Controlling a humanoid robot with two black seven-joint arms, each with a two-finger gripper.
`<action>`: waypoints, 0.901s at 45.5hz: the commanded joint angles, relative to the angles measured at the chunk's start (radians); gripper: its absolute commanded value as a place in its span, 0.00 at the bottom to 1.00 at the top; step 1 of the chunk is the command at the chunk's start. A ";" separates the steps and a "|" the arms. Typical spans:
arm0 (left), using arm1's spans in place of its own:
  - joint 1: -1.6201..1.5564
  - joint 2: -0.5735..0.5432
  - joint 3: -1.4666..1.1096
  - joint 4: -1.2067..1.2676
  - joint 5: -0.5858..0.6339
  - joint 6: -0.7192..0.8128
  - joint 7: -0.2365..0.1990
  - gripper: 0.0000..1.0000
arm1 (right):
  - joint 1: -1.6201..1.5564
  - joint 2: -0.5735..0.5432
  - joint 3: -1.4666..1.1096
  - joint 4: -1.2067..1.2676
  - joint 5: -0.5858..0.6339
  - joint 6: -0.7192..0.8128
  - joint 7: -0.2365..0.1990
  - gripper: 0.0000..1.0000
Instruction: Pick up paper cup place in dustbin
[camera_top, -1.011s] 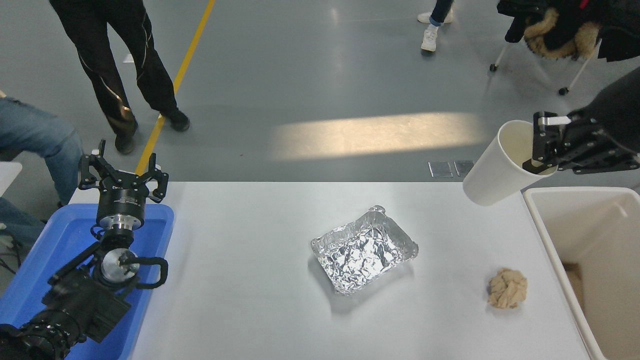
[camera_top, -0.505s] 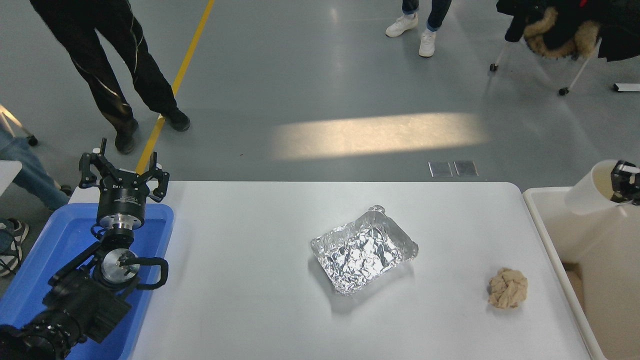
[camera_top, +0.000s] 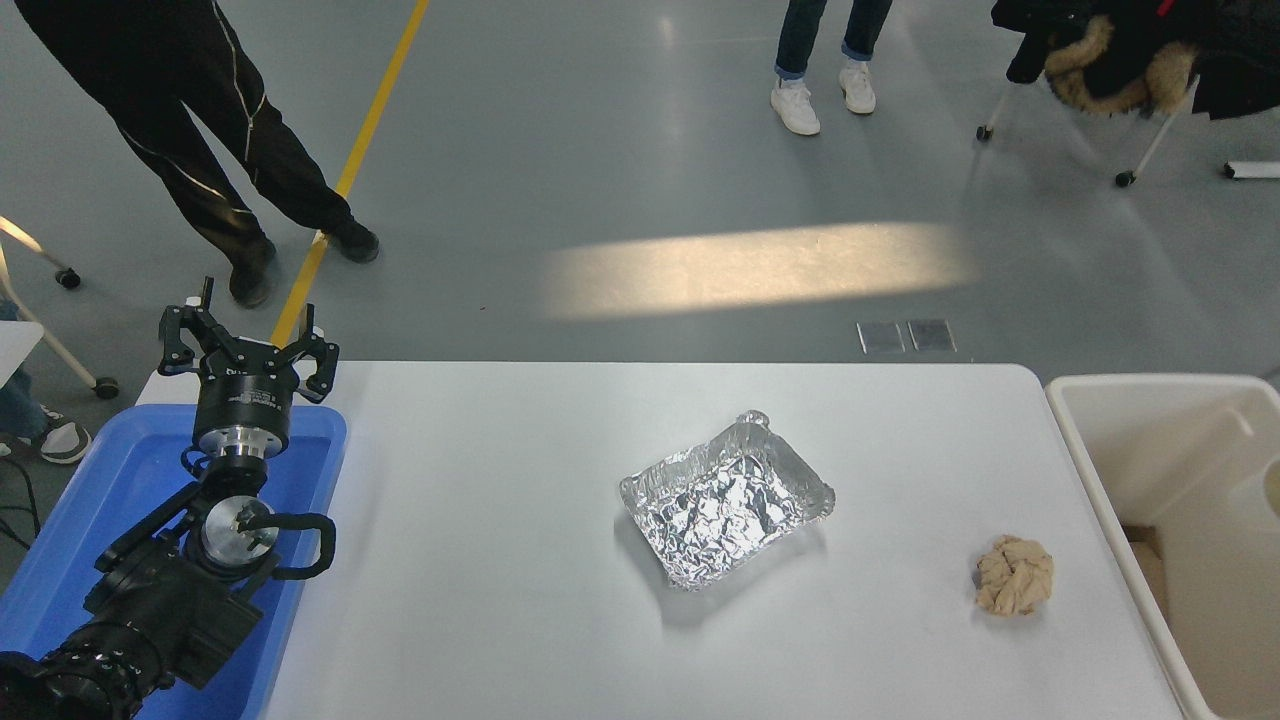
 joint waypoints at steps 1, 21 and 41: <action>0.000 0.000 0.000 0.000 0.000 0.000 0.000 0.99 | -0.203 0.128 0.153 -0.177 0.006 -0.080 -0.003 0.00; 0.000 0.000 0.001 0.000 0.001 -0.001 0.000 0.99 | -0.192 0.137 0.153 -0.175 0.012 -0.137 0.005 1.00; -0.002 0.000 0.002 0.000 0.004 -0.001 0.001 0.99 | 0.068 -0.047 0.135 0.007 -0.015 -0.033 0.011 1.00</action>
